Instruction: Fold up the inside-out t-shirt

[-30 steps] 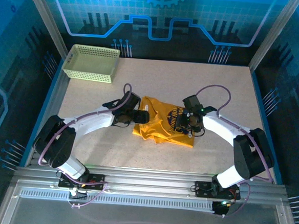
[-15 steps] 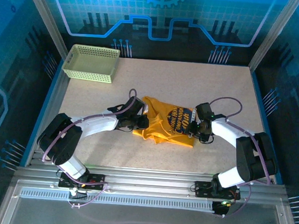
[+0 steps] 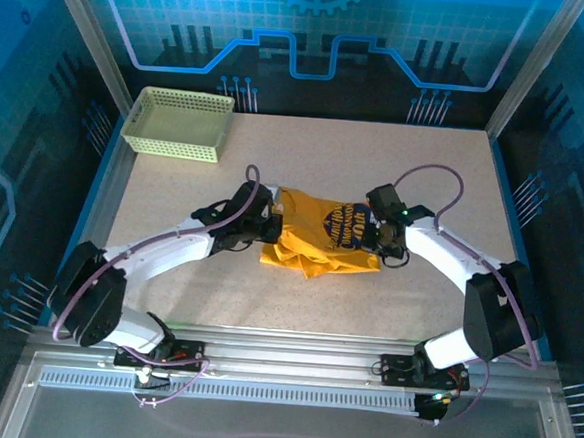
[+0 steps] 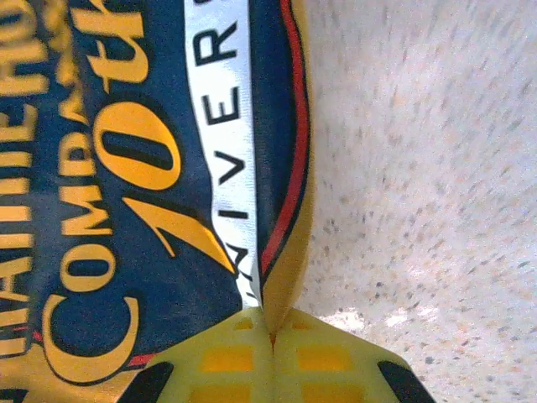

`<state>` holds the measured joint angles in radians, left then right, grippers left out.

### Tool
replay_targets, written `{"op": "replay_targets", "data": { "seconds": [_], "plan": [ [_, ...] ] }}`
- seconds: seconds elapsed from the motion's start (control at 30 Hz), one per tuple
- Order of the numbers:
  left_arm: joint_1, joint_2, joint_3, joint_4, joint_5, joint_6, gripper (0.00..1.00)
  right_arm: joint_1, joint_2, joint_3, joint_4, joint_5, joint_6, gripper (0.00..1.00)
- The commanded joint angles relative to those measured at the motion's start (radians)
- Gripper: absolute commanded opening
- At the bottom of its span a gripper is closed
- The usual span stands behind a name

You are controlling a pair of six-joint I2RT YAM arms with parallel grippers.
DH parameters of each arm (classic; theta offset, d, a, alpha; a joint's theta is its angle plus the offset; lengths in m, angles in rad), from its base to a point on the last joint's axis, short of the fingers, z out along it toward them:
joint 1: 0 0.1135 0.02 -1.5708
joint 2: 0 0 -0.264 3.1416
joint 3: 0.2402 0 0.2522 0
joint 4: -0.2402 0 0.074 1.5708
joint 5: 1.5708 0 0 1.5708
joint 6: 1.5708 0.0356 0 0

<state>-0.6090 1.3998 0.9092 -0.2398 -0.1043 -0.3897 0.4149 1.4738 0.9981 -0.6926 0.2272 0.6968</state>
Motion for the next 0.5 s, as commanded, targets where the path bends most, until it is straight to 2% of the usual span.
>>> {"op": "replay_targets", "data": {
  "seconds": [0.0, 0.07, 0.2, 0.33, 0.47],
  "plan": [
    [-0.003, -0.059, -0.023, -0.019, -0.179, 0.08, 0.01, 0.044, -0.03, 0.07, -0.153, 0.194, -0.019, 0.0],
    [-0.003, -0.08, -0.075, 0.01, -0.211, 0.06, 0.01, 0.076, -0.016, 0.09, -0.18, 0.226, -0.007, 0.01],
    [-0.005, -0.068, -0.16, 0.03, -0.146, -0.005, 0.03, 0.101, 0.031, 0.076, -0.161, 0.192, 0.014, 0.07],
    [-0.008, 0.01, -0.21, 0.066, 0.022, -0.087, 0.08, 0.092, 0.055, 0.025, -0.107, 0.127, 0.028, 0.24],
    [-0.006, 0.127, -0.189, 0.058, 0.089, -0.143, 0.08, 0.043, 0.041, -0.014, -0.058, 0.023, 0.013, 0.4]
  ]
}}
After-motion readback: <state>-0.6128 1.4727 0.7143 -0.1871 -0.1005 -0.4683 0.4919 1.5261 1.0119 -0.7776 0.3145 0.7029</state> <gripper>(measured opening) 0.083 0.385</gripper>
